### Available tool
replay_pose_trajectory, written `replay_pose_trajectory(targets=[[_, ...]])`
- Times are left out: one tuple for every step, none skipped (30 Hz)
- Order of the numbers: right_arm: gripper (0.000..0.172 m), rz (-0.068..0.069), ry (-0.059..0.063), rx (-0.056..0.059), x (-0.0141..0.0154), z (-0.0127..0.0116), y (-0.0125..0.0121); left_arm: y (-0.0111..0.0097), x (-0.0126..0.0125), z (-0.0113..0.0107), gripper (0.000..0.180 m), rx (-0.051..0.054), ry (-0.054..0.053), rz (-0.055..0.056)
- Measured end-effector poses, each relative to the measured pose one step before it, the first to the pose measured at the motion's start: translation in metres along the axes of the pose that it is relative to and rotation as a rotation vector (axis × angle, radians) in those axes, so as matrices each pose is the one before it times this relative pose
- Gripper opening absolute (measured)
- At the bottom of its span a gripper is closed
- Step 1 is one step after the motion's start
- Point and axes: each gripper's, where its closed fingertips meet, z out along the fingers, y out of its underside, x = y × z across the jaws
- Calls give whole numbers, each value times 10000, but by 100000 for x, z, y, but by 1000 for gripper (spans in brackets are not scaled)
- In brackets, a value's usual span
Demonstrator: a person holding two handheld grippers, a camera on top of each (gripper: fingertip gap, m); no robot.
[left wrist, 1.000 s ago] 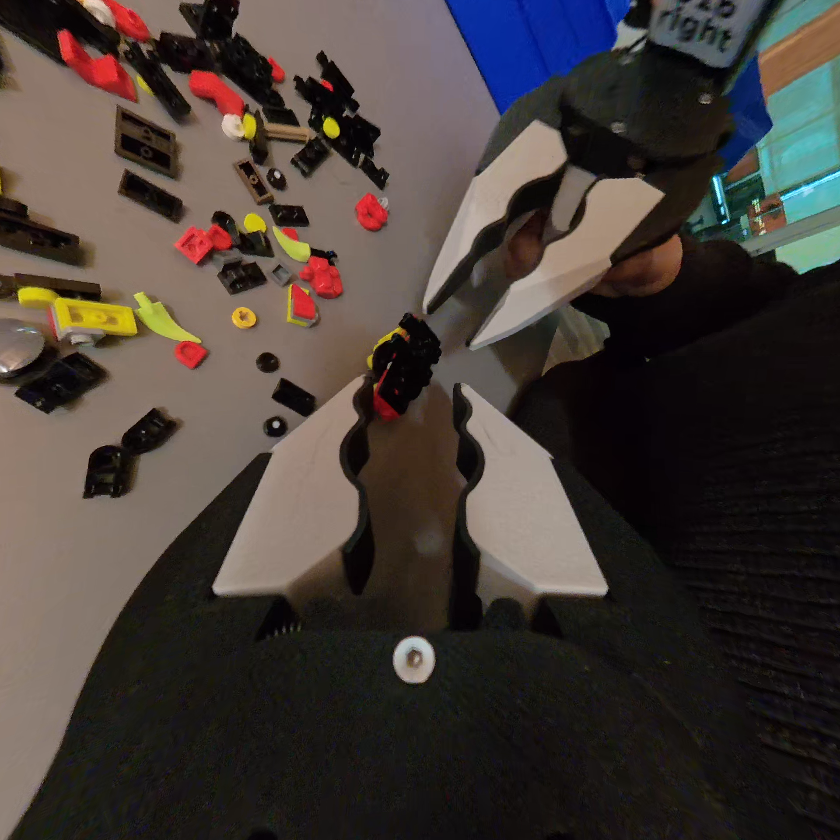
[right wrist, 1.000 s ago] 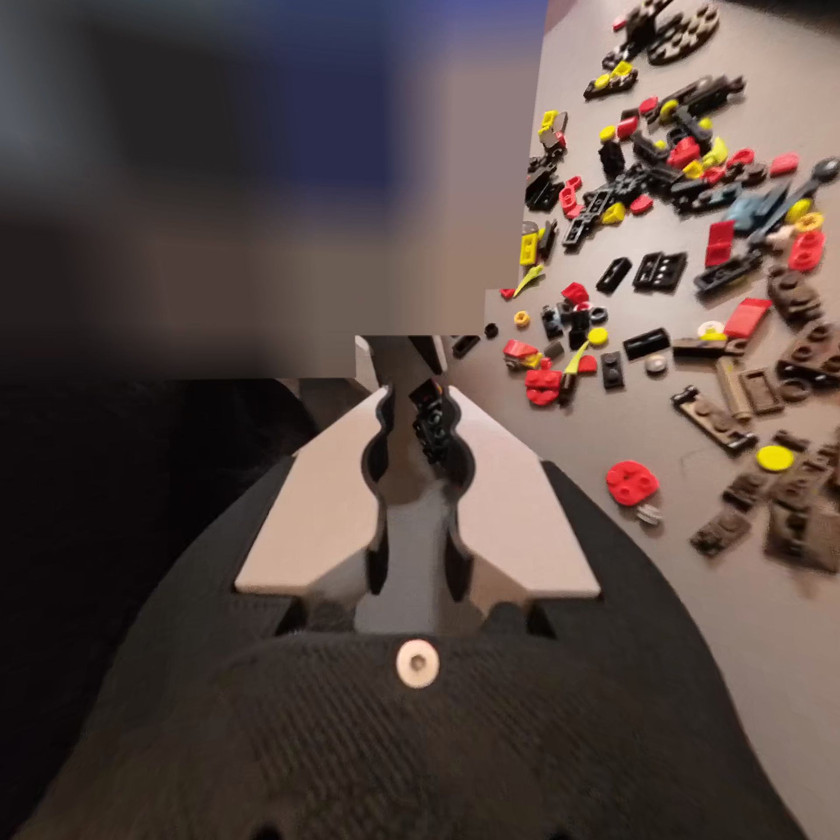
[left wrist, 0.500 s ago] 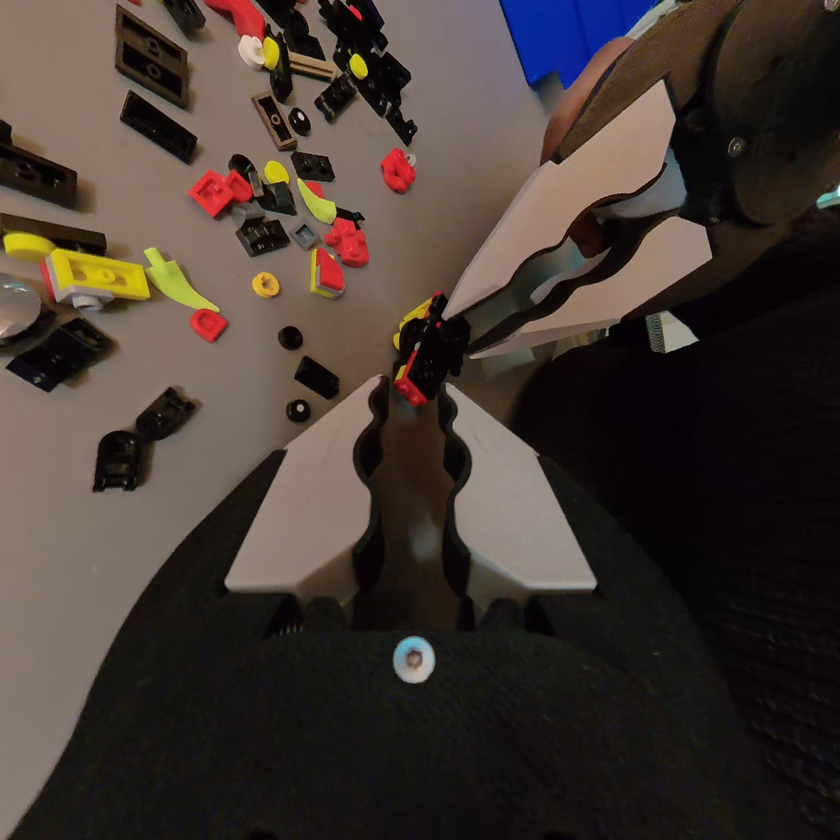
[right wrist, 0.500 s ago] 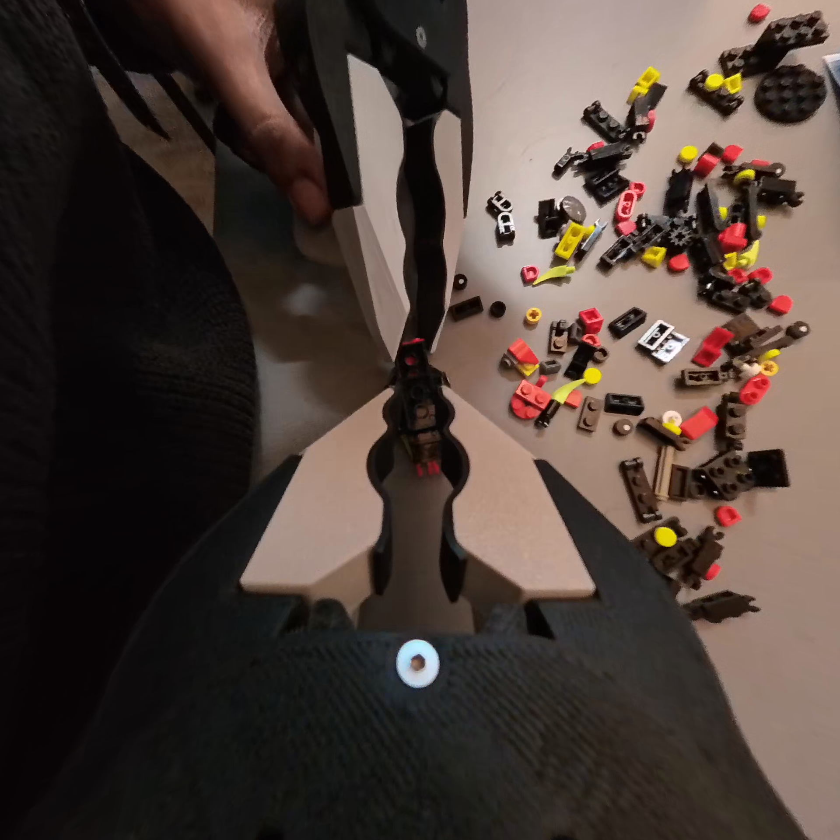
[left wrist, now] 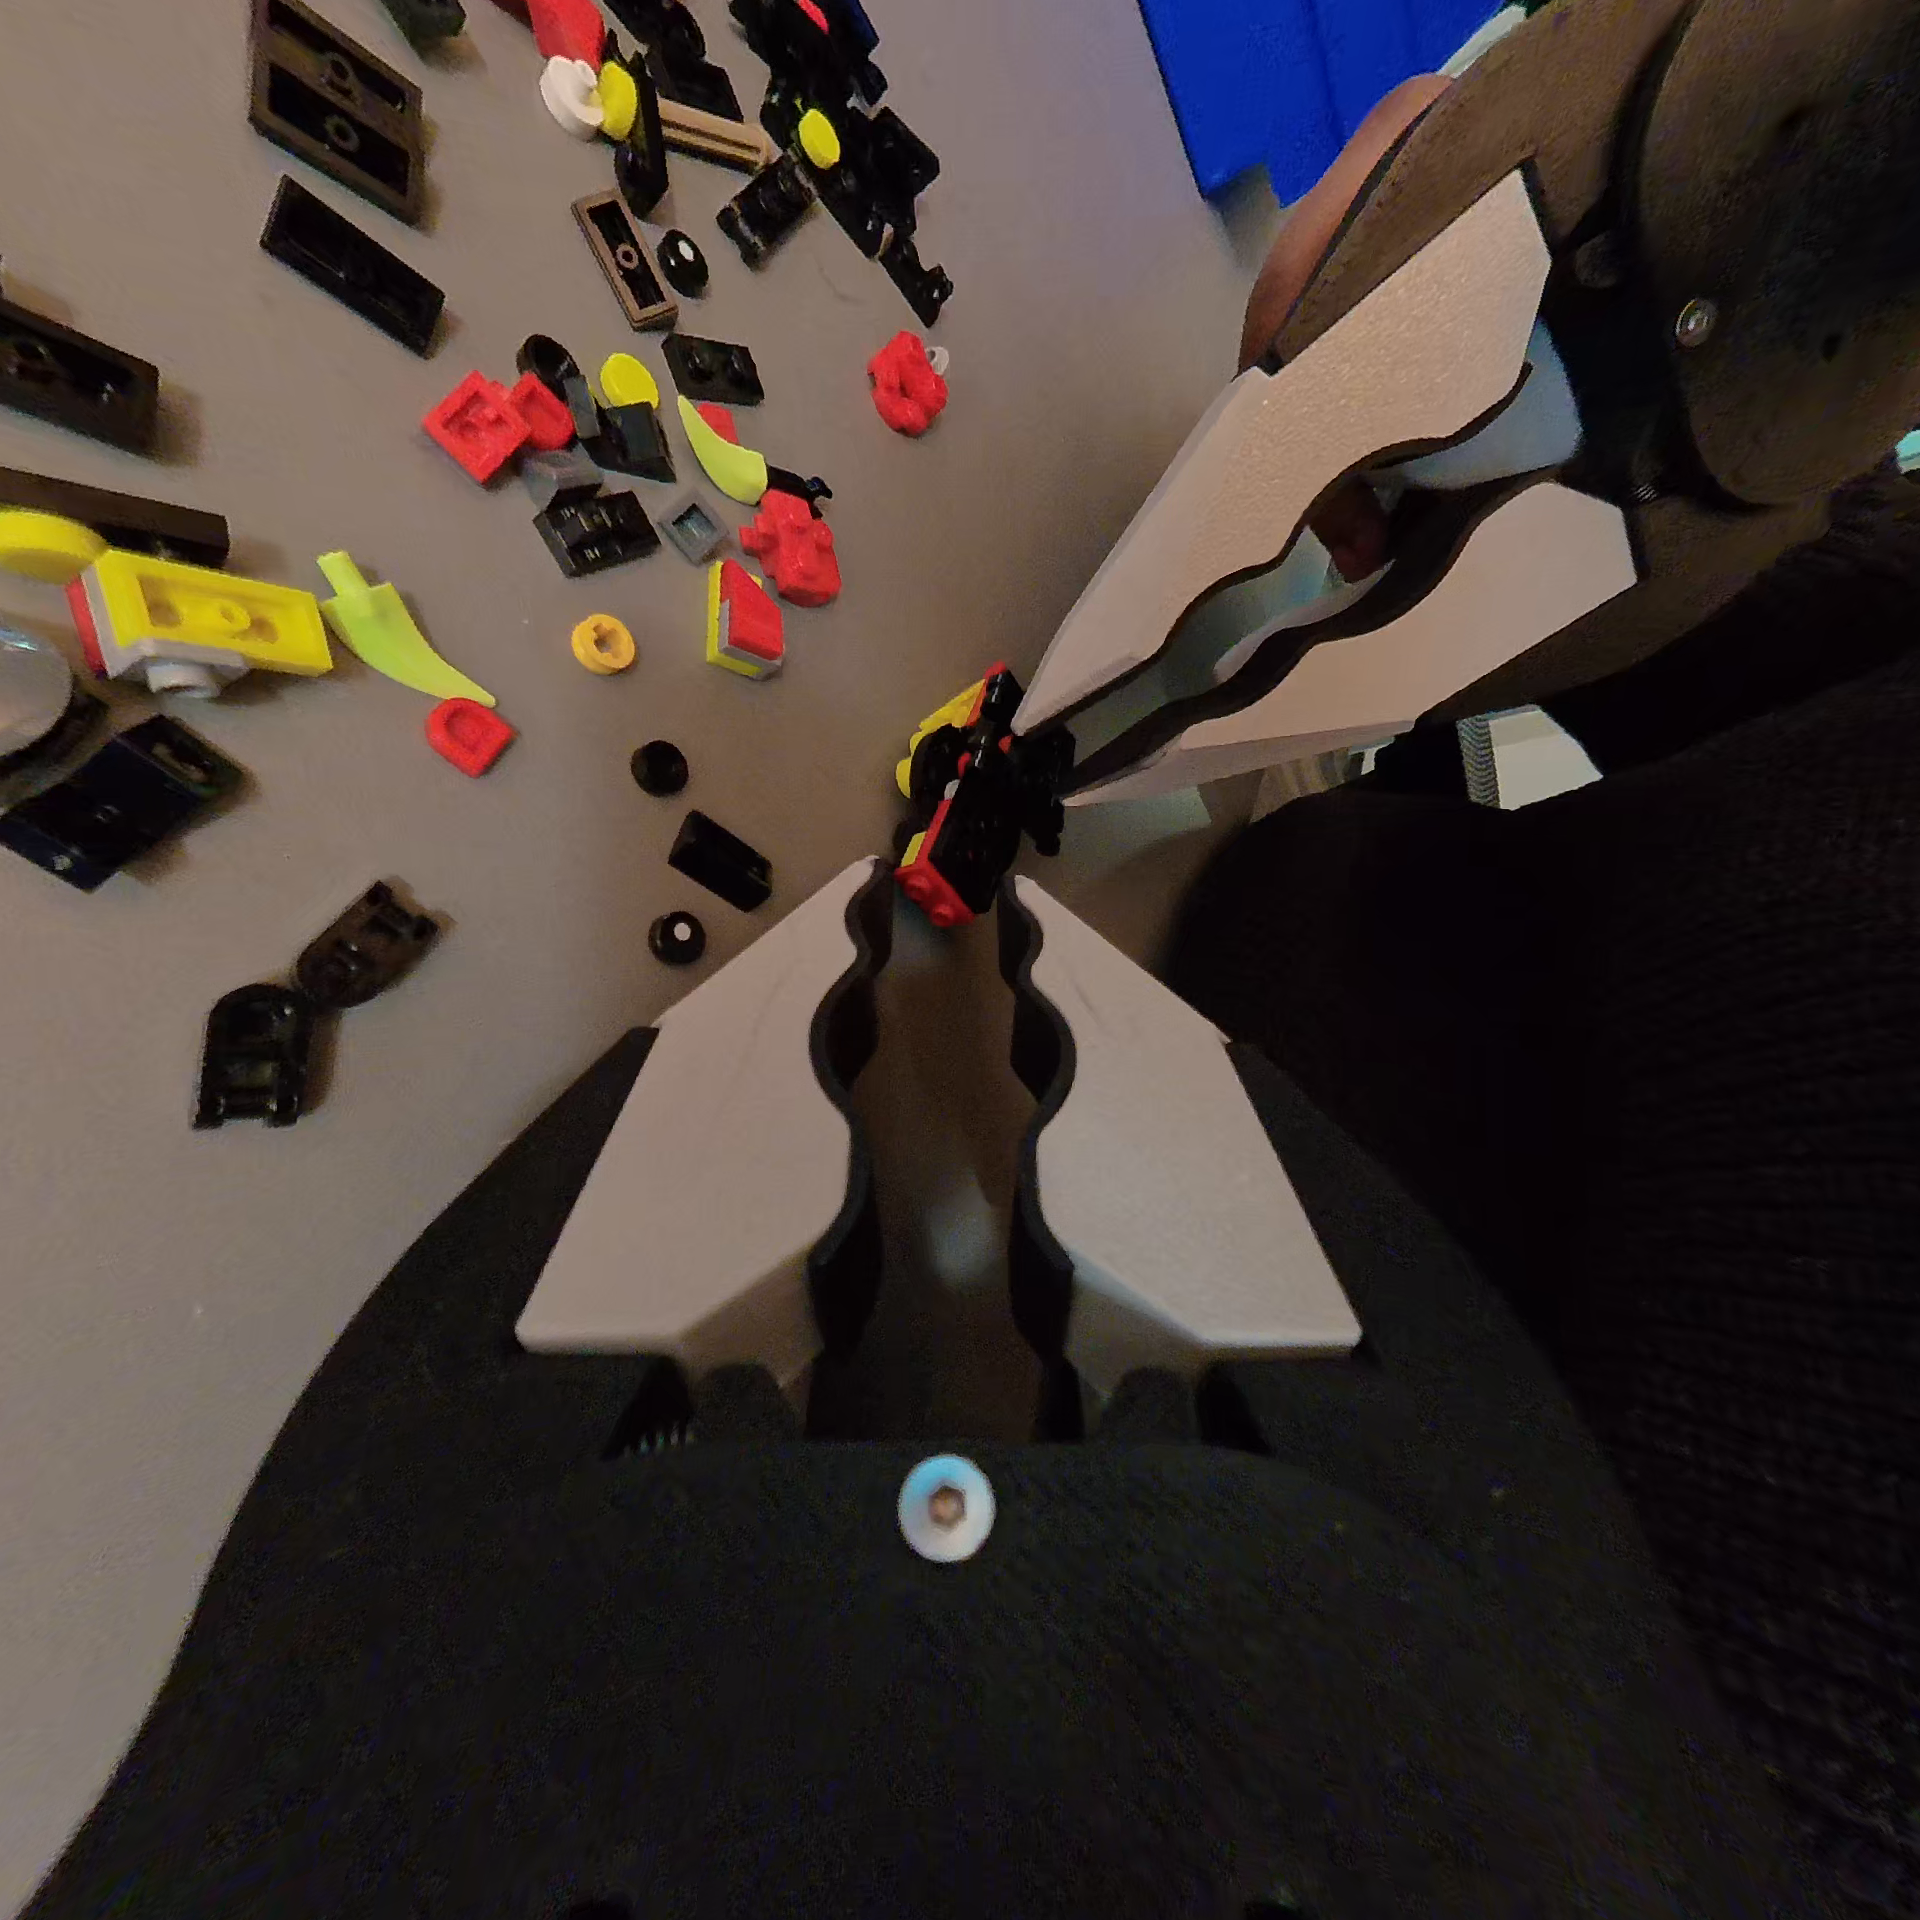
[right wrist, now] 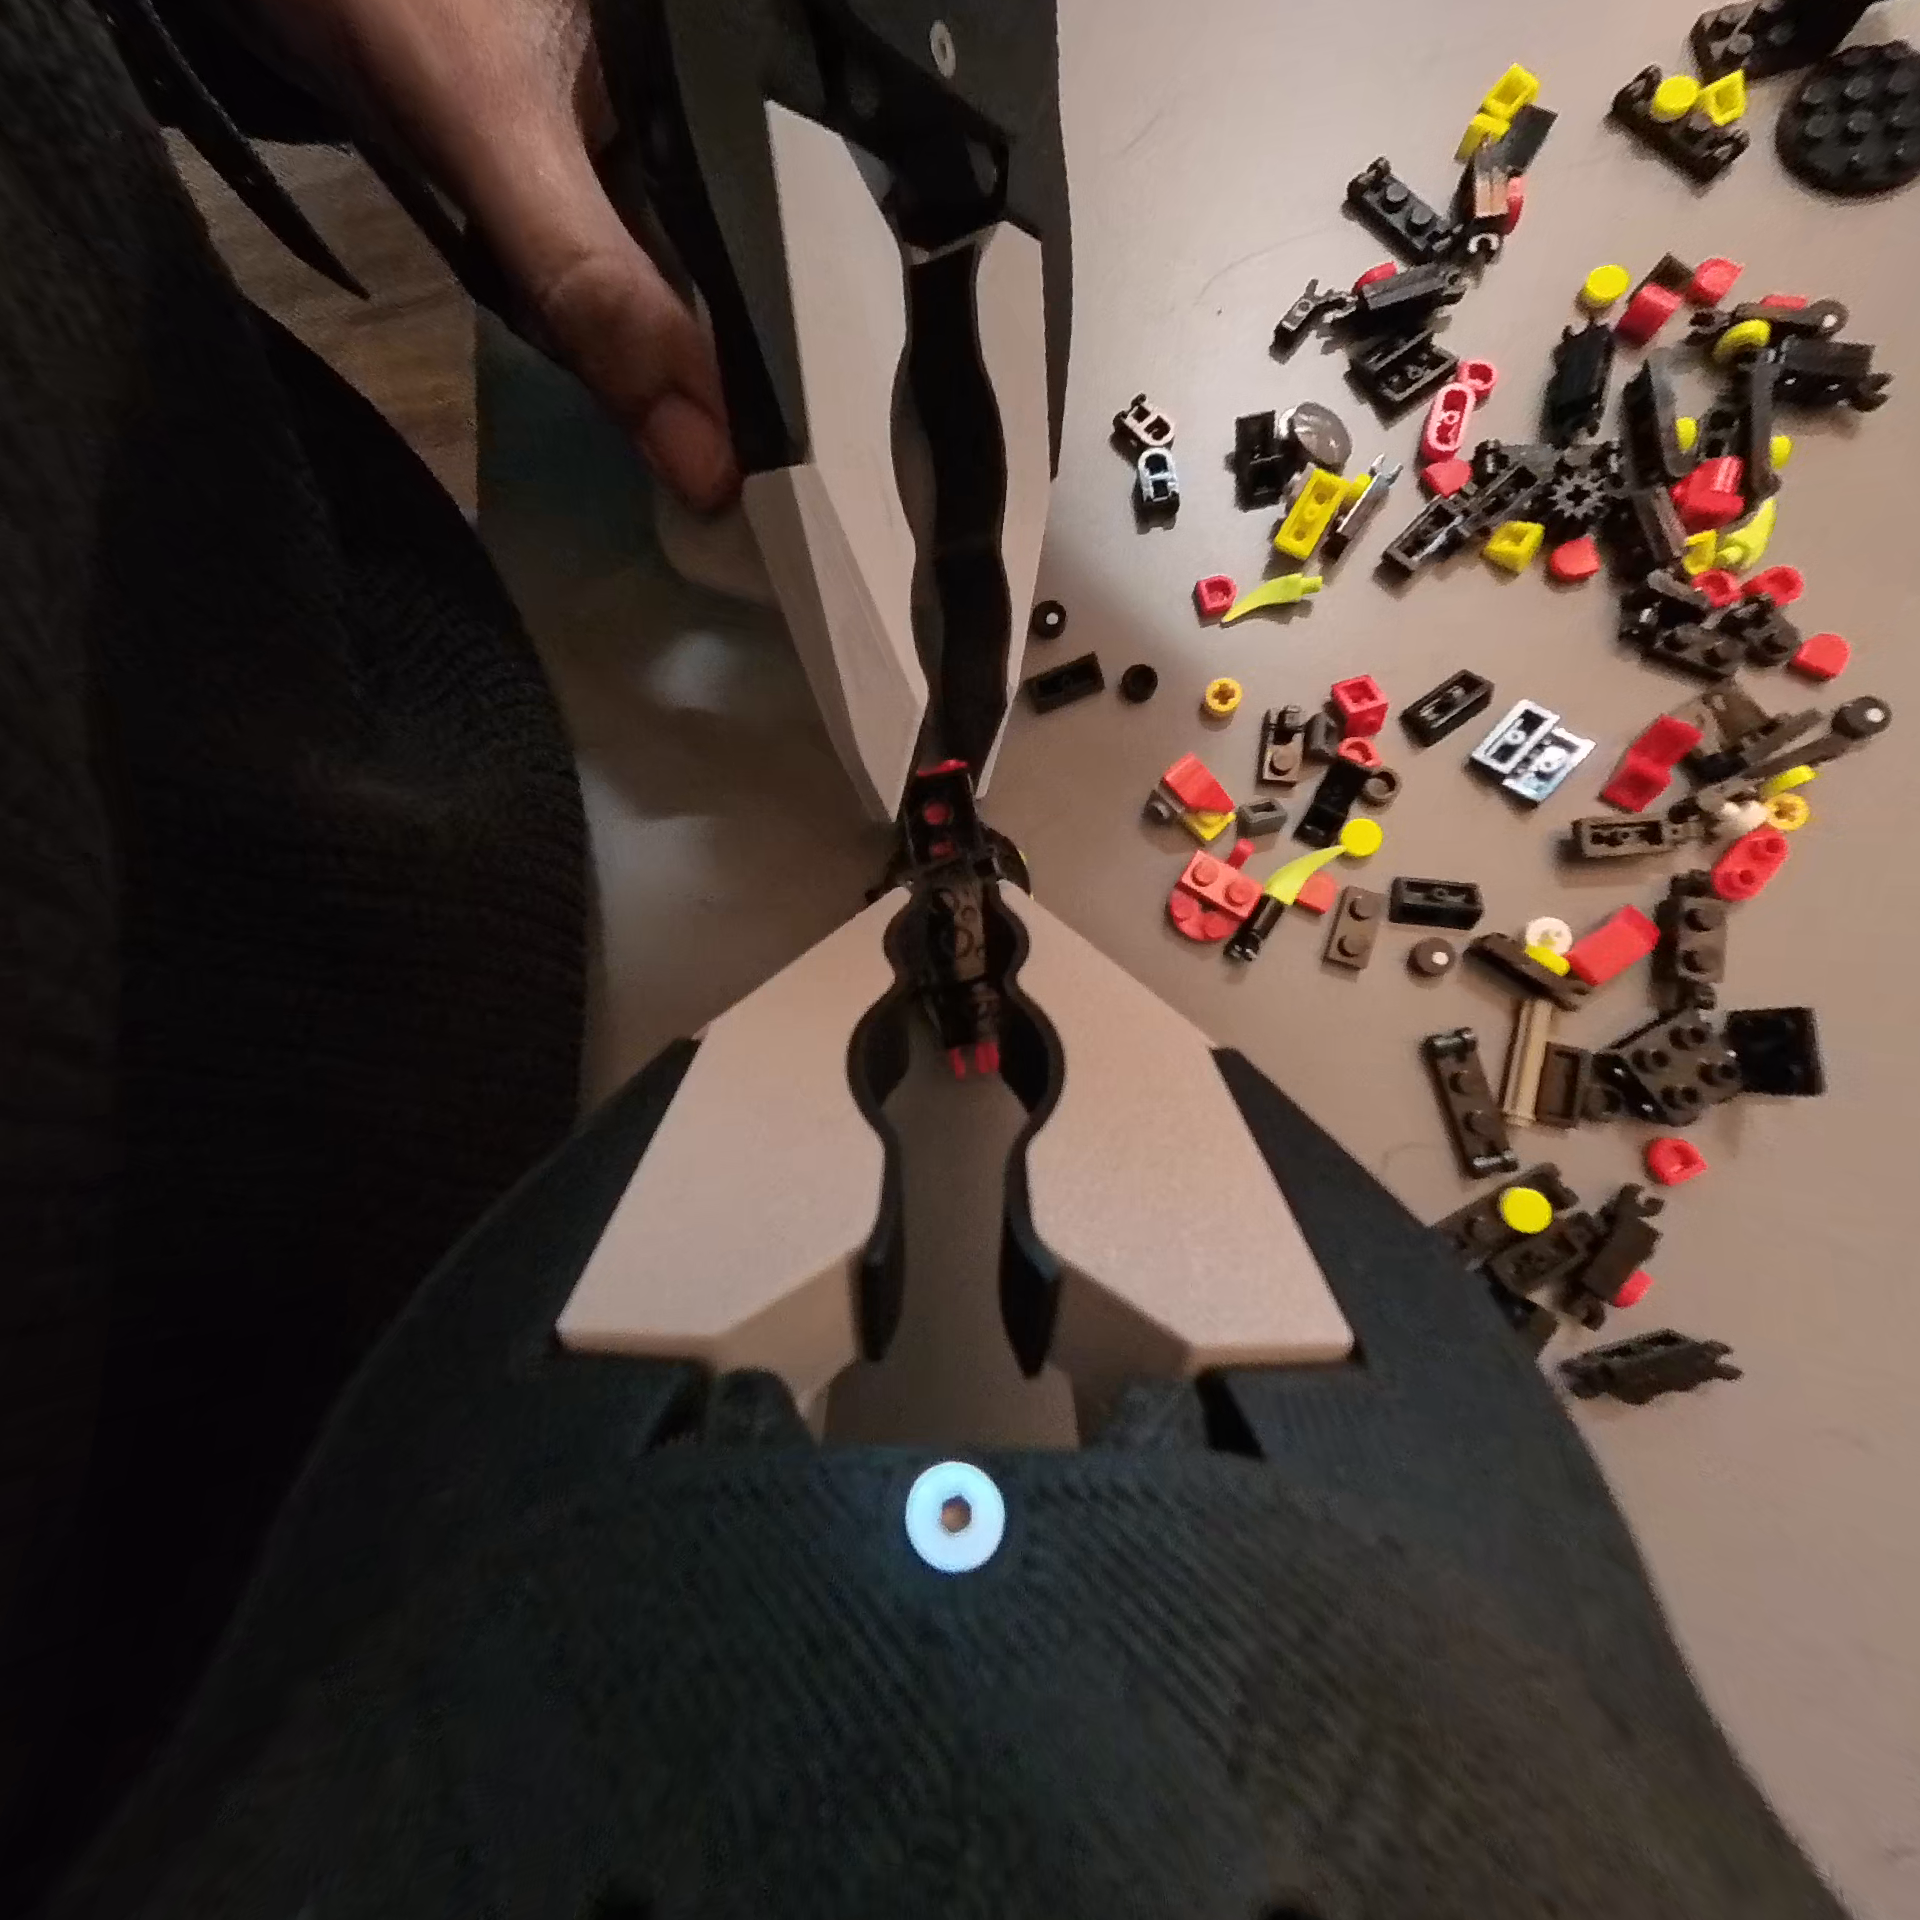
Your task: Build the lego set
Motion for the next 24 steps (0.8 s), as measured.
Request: replay_pose_trajectory(targets=[[9,36,19,-58,13,9,3,13,2,-1,19,0,-4,-1],[9,6,46,-65,8,9,3,-4,-2,-5,19,0,-4,5],[9,-3,71,-66,19,12,-12,0,3,0,19,0,-1,-5],[9,-6,87,-74,30,7,-1,5,-5,0,19,4,5,-15],[8,-21,87,-81,20,16,-8,-1,7,-4,19,5,6,-18],[9,-29,75,-74,-6,12,-6,2,3,6,19,1,3,-10],[9,-11,57,-57,6,12,-10,-1,-4,-11,19,2,-1,-5],[9,15,29,-41,-10,10,-5,-2,10,5,19,-4,-1,4],[9,1,13,-14,-3,5,3,2,-4,-2,19,-2,4,-6],[8,8,-2,13,-1,4,4,5,2,0,19,4,9,-17],[8,37,-30,31,4,6,0,0,-4,-5,19,4,9,-16],[8,68,-56,40,9,0,8,-2,7,1,19,2,2,-5],[8,102,-75,20,-12,-1,11,-5,-6,1,19,3,2,-8],[9,115,-85,-28,-12,-1,25,5,0,-7,19,1,5,-10],[9,63,-58,-71,-17,8,13,-5,6,8,19,5,11,-18],[9,-18,-15,-87,1,9,7,-10,-4,-6,19,2,13,-17],[9,-83,4,-95,3,12,21,9,0,-3,19,1,15,-23],[9,-92,23,-97,-7,6,3,-11,1,6,18,1,10,-20],[9,-75,27,-93,2,6,11,-2,-6,-1,18,0,4,-3],[9,-50,25,-82,10,9,-6,-3,1,0,18,2,4,-13],[8,-43,31,-63,-2,7,-9,-1,-6,-1,18,0,2,-7],[8,-34,42,-59,13,-4,-15,-2,2,1,18,1,0,-2],[8,-27,61,-66,-1,-19,-21,-2,6,1,18,2,3,-3],[8,-50,77,-67,3,-13,-27,-2,-6,0,19,1,7,1]])
